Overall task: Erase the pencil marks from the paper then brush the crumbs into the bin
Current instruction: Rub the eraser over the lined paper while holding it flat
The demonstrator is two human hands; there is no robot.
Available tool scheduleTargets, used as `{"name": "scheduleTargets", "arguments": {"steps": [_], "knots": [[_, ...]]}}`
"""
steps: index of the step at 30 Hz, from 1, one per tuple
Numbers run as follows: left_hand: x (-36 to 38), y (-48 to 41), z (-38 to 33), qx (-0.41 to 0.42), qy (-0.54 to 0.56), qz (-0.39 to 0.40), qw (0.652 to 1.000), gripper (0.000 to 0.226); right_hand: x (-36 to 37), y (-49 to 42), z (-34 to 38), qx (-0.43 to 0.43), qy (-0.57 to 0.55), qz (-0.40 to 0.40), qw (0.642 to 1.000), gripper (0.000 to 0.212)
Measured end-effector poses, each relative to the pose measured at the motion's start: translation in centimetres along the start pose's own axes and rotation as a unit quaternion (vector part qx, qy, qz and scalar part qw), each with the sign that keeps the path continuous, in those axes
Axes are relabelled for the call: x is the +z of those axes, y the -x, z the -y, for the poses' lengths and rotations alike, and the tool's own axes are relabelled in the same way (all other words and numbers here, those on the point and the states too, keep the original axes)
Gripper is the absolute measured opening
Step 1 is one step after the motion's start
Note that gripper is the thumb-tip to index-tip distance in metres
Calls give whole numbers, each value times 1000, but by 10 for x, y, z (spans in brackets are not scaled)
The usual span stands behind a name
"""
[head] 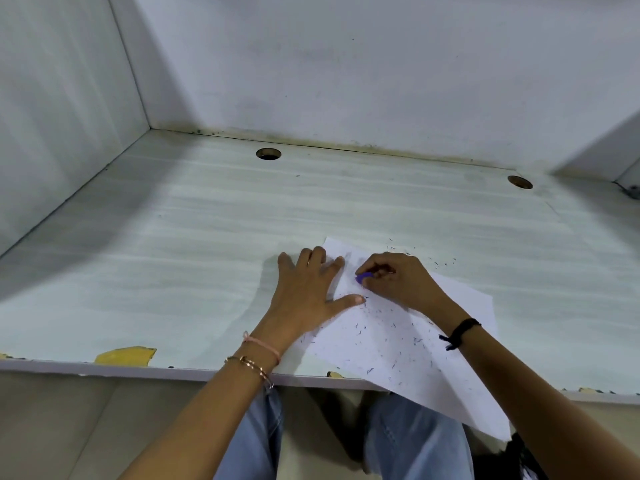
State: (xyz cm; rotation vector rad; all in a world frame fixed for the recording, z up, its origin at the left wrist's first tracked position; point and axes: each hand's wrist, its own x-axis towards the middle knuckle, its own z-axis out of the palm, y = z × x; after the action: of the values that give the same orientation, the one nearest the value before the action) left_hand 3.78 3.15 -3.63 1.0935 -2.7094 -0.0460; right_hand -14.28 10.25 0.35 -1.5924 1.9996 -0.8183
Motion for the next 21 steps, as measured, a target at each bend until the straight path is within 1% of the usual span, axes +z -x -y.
{"name": "scheduleTargets", "arguments": {"steps": [2, 4, 6, 8, 12, 13, 15, 16, 17, 20, 21], "knots": [[5, -7, 1, 7, 48, 5, 999, 101, -2, -4, 3, 17, -3, 15, 1000, 12], [11, -9, 1, 10, 87, 40, 995, 96, -5, -12, 6, 32, 3, 13, 999, 8], [13, -8, 2, 10, 93, 68, 993, 93, -4, -20, 9, 39, 26, -20, 999, 6], [13, -9, 3, 10, 83, 78, 993, 91, 1, -22, 14, 24, 41, -27, 999, 6], [16, -11, 2, 10, 64, 80, 995, 91, 4, -15, 23, -10, 65, 59, 996, 7], [16, -11, 2, 10, 64, 82, 995, 90, 1, -21, 22, -9, 76, 53, 996, 7], [16, -11, 2, 9, 68, 87, 994, 89, -6, -32, 20, 0, 100, -3, 995, 8], [16, -11, 3, 7, 70, 86, 994, 89, -6, -36, 21, 1, 109, -18, 994, 8], [16, -11, 2, 6, 72, 84, 994, 89, -5, -36, 22, -4, 115, -11, 993, 8], [16, -11, 2, 10, 76, 77, 994, 90, 0, -25, 29, -34, 120, 82, 989, 7], [16, -11, 2, 11, 76, 77, 994, 90, -1, -25, 28, -37, 124, 95, 987, 6]]}}
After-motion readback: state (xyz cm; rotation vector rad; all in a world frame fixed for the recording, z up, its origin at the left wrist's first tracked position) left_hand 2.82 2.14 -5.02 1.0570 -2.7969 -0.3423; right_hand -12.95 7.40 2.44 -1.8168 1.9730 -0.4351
